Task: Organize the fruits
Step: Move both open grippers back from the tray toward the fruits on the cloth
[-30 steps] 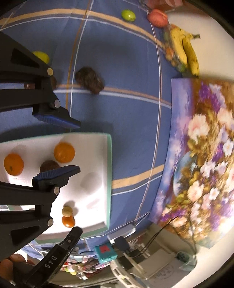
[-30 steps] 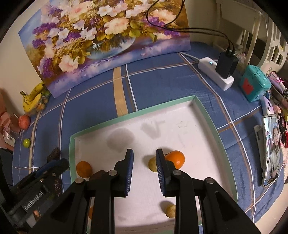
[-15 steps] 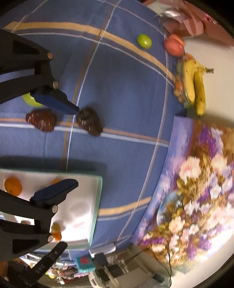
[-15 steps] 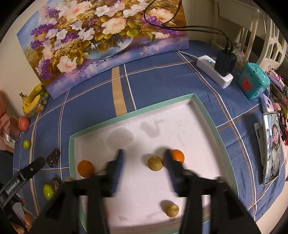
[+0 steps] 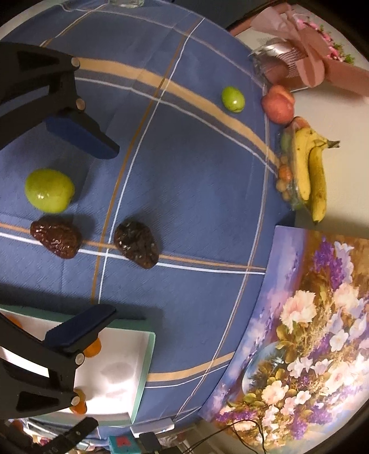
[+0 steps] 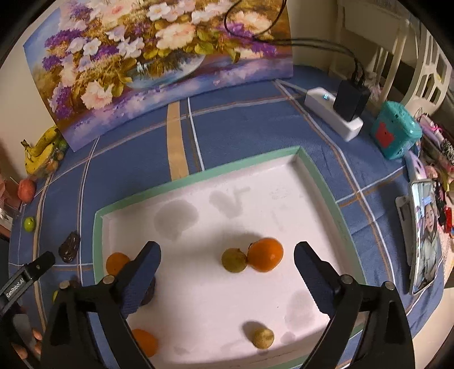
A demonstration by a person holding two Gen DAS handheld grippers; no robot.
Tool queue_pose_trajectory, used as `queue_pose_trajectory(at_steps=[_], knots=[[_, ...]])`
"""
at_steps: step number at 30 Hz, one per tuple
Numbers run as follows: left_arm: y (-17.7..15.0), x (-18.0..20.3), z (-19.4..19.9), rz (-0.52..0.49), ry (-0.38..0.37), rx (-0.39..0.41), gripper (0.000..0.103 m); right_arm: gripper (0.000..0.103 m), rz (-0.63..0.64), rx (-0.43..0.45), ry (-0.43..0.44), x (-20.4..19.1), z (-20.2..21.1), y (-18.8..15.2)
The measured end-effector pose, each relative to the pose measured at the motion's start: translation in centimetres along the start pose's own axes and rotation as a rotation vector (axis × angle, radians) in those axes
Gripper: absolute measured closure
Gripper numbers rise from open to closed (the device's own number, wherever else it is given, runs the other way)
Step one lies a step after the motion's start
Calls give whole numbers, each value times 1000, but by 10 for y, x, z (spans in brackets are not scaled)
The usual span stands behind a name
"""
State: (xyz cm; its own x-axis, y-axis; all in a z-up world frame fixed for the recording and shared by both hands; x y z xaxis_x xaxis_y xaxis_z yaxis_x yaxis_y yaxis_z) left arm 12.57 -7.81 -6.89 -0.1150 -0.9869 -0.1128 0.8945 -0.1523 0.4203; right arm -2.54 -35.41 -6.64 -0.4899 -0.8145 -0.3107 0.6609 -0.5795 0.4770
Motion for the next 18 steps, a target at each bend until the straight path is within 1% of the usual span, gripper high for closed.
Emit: queue_pose_trajectory(at_steps=[5, 11, 14, 18], knots=[[4, -5, 6, 9, 2, 42, 0, 8, 0, 54, 49, -5, 5, 5], [6, -10, 11, 13, -7, 75, 0, 8, 67, 61, 38, -18, 4, 5], [7, -12, 12, 4, -5, 81, 0, 8, 147, 67, 3, -30, 2, 3], [8, -18, 12, 2, -7, 86, 0, 8, 142, 68, 24, -37, 0, 2]])
Point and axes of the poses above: each gripper's, at about its wrist camera, not at the fingertips, and z roughly against the way its jaws point, x to its right, y to its top, the point moved 5 cm from there along -z, roughly the way its jaws point, and after that the axes turned 14 degrees about y, right-handed, at the moved point
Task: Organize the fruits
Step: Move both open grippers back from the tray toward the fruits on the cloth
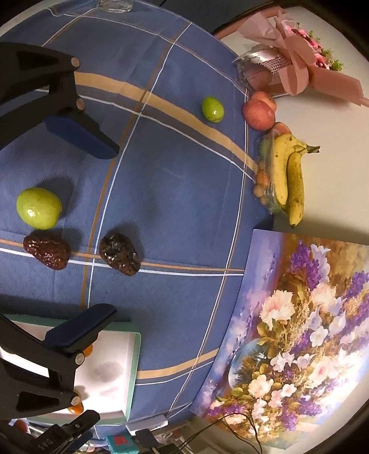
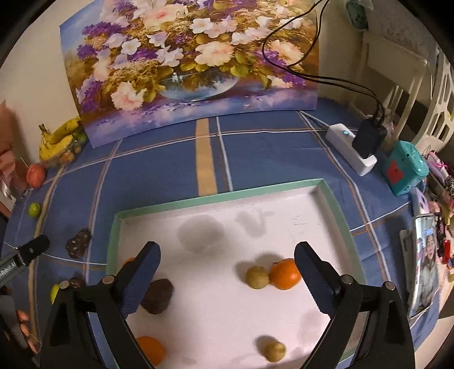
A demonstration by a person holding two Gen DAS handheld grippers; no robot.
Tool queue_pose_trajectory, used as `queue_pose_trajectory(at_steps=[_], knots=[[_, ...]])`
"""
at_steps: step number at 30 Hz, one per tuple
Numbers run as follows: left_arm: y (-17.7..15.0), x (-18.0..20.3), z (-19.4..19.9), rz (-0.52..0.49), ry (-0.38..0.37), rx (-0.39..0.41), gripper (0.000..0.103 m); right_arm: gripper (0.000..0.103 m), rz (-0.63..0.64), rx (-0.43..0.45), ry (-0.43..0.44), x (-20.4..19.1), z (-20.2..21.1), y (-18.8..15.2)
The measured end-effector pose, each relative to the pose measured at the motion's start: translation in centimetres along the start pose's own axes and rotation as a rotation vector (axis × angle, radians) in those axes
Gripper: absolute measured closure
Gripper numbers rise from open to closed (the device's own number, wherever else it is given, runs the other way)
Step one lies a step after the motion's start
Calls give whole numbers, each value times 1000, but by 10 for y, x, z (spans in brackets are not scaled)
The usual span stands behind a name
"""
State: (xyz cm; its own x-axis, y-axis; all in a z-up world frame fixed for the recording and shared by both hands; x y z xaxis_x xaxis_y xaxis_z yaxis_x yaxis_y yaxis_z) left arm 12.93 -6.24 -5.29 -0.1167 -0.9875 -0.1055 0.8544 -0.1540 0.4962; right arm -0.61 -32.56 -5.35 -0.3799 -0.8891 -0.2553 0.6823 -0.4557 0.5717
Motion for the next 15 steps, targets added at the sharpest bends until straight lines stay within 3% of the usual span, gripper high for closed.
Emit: queue_pose_trajectory(at_steps=[8, 15], knots=[[6, -26, 3, -2, 46, 30, 0, 8, 16, -54, 67, -32, -15, -6], [14, -68, 5, 68, 46, 34, 0, 8, 46, -64, 169, -79, -24, -9]])
Point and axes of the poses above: each gripper's, at about its wrist camera, not at the fingertips, and z roughly against the way its jaws point, x to its right, y to its top, the point moved 5 cm from there along -z, roughly the way its jaws point, and after that the axes turned 14 degrees about y, right-handed, at the moved point
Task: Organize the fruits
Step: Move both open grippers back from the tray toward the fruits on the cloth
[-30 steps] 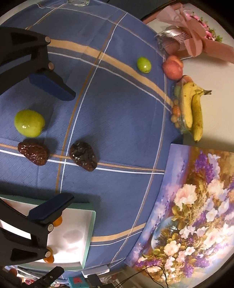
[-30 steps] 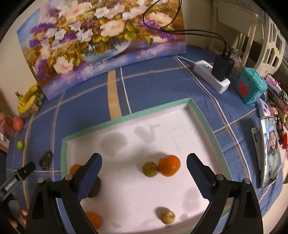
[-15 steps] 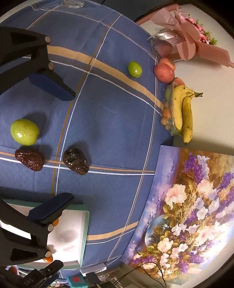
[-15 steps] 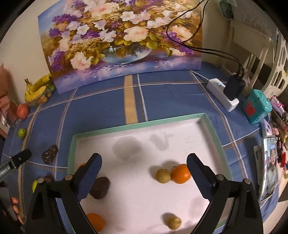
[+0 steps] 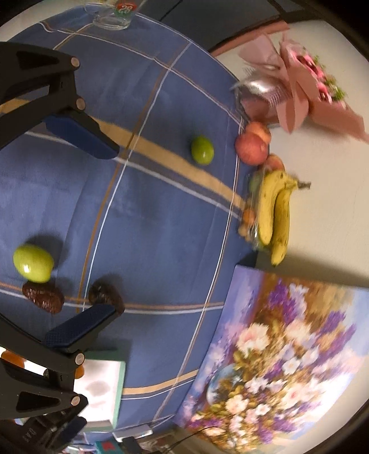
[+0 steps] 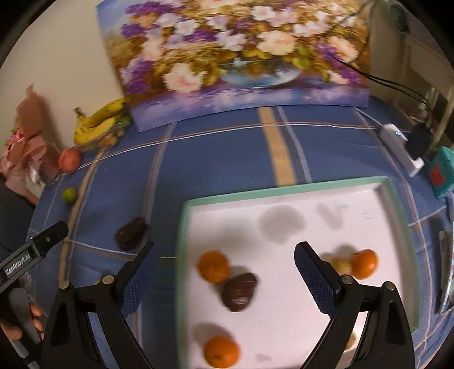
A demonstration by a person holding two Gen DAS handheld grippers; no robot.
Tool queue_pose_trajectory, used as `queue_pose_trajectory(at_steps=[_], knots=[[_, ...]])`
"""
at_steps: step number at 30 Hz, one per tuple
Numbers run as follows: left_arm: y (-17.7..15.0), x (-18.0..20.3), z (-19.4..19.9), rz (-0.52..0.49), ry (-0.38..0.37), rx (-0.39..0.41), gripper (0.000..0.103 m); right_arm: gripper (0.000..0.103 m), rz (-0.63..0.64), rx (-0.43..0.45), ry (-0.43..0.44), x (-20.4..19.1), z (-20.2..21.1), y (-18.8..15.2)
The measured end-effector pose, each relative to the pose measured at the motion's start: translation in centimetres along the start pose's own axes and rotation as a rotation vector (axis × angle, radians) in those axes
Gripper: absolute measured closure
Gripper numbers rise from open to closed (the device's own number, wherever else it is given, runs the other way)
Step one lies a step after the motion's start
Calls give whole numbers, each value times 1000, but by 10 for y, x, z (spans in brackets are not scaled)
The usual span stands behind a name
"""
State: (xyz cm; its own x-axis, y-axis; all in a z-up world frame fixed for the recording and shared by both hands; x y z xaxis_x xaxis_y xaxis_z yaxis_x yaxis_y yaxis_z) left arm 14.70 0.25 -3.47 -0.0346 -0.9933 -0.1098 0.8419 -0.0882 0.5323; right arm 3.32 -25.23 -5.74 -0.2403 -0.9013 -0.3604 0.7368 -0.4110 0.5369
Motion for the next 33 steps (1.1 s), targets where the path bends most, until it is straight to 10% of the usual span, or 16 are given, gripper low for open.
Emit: queue_pose_trajectory(at_steps=[18, 33], knots=[[26, -87, 6, 120, -49, 30, 0, 8, 31, 12, 160, -82, -30, -1], [65, -101, -27, 40, -86, -19, 0, 8, 75, -19, 110, -107, -44, 8]])
Point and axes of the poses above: each gripper's, at about its wrist camera, not at the fingertips, and z roughly against the way its jaws point, x to its right, y to its top, the point moved 5 cm from there along -z, roughly the way its jaws point, and after that the axes turned 14 degrees about y, right-handed, at the moved point
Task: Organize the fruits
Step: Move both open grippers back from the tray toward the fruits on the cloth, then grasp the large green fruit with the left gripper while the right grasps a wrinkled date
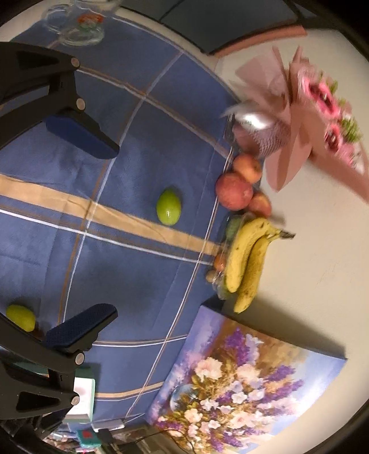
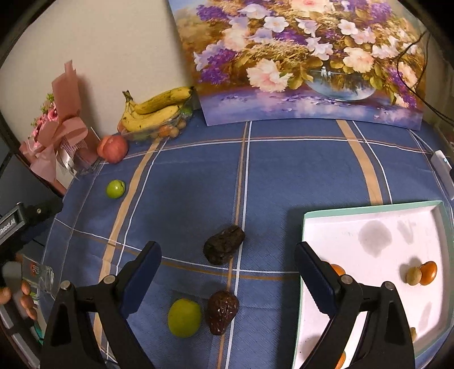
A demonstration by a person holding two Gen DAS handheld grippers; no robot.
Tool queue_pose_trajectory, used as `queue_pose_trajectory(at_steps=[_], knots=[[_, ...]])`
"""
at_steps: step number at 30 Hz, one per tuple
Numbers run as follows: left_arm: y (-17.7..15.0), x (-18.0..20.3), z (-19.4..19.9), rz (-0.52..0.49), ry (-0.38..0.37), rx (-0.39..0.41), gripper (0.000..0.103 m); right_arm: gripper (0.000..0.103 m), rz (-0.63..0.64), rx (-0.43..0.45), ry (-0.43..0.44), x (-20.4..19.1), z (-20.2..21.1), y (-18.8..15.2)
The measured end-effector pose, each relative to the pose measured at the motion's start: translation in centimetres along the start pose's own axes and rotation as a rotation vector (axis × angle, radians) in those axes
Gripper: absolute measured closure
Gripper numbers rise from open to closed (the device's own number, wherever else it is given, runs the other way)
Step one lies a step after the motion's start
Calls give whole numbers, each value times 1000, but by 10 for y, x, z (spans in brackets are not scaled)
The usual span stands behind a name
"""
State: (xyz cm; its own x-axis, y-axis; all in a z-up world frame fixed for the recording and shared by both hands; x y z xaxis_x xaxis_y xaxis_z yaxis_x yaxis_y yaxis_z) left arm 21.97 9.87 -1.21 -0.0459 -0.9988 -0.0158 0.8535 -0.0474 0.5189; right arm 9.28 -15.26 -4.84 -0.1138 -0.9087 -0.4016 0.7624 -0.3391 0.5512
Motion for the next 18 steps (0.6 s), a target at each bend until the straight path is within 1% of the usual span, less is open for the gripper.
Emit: queue_pose_trajectory(at_steps=[2, 4, 7, 11, 14, 17, 18], knots=[[7, 2, -9, -20, -9, -16, 0, 8, 11, -18, -4, -3, -4, 2], [17, 1, -21, -42, 19, -37, 0, 8, 34, -37, -18, -6, -10, 4], [32, -1, -36, -60, 22, -50, 0, 8, 60, -69, -38, -9, -20, 7], [45, -5, -66, -84, 61, -82, 0, 8, 65, -114, -52, -7, -40, 10], [50, -12, -94, -67, 74, -120, 1, 8, 63, -157, -67, -2, -58, 7], [51, -19, -126, -23, 65, -171, 7, 9, 44, -198, -72, 6, -78, 3], [51, -21, -134, -12, 66, -188, 9, 13, 42, -215, -79, 8, -86, 0]])
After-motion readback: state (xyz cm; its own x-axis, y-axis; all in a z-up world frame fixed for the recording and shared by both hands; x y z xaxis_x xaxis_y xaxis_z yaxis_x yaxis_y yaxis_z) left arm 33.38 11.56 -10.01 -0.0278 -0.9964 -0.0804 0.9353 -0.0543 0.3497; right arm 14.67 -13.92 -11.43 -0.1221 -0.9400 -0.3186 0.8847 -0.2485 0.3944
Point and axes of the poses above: each gripper's, at about its wrist camera, not at the fingertips, and z roughly against the way its jaws point, x to its right, y to its top, the point moved 5 cm from there along -z, roughly the way its jaws point, and after that the axes turned 14 degrees about y, right-handed, at the moved point
